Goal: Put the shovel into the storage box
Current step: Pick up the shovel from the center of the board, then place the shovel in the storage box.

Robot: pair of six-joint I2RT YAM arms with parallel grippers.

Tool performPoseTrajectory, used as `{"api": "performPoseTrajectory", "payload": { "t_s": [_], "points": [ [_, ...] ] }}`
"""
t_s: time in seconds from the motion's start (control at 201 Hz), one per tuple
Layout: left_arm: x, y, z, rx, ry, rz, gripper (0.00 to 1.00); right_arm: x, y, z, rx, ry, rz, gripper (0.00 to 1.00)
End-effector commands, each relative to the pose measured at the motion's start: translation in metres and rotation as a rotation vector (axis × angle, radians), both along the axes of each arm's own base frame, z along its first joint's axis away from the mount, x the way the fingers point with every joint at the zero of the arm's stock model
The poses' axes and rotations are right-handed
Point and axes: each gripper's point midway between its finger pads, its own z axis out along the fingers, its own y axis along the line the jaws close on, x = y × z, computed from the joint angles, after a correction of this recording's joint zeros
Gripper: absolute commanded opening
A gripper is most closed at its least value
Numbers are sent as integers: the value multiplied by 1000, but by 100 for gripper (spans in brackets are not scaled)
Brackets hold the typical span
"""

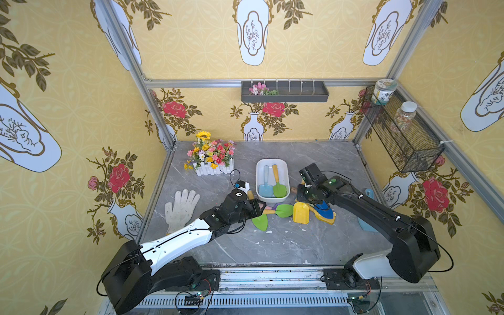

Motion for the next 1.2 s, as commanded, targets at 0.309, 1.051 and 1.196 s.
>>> {"api": "performPoseTrajectory", "payload": {
  "t_s": [0.309, 1.051, 1.196],
  "points": [
    [-3, 28, -5, 12, 27, 76, 47, 71, 48, 30, -34, -71, 129, 23],
    [-8, 43, -5, 26, 32, 121, 48, 166, 77, -38, -140, -22, 196, 24],
    [-8, 41, -8, 28, 38, 114, 48, 164, 73, -53, -145, 3, 192, 24]
  ]
}}
